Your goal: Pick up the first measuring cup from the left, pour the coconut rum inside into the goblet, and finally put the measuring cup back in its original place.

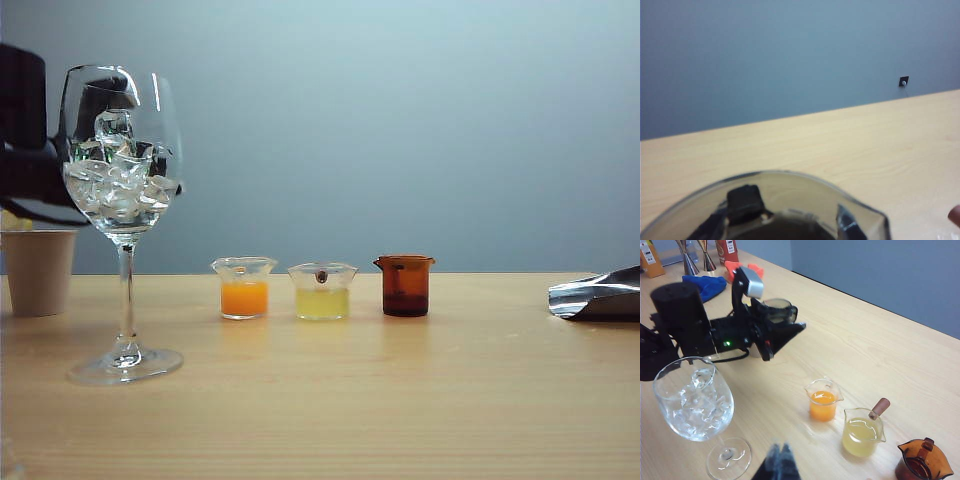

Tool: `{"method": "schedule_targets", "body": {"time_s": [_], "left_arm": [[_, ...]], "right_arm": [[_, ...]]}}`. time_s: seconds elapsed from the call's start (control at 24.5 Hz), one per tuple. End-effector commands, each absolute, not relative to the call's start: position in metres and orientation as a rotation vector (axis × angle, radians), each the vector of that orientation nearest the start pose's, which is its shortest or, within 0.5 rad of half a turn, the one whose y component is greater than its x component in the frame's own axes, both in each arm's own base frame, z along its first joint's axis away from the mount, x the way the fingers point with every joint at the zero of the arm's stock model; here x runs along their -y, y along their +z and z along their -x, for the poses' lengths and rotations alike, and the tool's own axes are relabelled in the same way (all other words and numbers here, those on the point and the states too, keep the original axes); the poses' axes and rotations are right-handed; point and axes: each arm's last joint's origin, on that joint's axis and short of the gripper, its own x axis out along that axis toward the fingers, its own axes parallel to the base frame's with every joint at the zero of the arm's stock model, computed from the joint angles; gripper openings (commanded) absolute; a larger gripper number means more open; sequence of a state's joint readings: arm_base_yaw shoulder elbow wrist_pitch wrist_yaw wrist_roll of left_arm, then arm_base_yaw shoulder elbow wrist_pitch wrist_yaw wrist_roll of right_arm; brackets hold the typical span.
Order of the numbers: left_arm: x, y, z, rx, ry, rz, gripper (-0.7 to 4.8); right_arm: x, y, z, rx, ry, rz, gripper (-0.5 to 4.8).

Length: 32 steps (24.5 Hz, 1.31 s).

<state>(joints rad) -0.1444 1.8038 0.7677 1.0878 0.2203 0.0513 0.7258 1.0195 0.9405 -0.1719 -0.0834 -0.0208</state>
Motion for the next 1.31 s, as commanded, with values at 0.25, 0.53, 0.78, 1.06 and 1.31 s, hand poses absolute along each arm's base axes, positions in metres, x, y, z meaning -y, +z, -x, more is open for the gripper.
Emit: {"method": "schedule_targets", "body": {"time_s": [0.25,0.53,0.78,1.06,1.31], "left_arm": [[0.044,0.219,-0.336,0.044,-0.336,-0.057,1.75],[0.023,0.252,-0.318,0.036,-0.315,-0.058,1.82],[0.009,0.279,-0.295,0.038,-0.366,-0.063,1.82],[0.013,0.291,-0.266,-0.065,-0.487,-0.156,1.82],[0.014,0.296,-0.253,-0.094,-0.523,-0.149,1.80]], "right_arm": [[-0.150,0.352,-0.163,-0.206,0.818,0.073,-0.06],[-0.149,0.355,-0.161,-0.193,0.838,0.066,-0.06],[-0.147,0.360,-0.158,-0.163,0.844,0.053,-0.06],[-0.153,0.368,-0.152,-0.136,0.885,0.047,-0.06],[-0.155,0.384,-0.147,-0.090,0.905,0.034,-0.06]]}}
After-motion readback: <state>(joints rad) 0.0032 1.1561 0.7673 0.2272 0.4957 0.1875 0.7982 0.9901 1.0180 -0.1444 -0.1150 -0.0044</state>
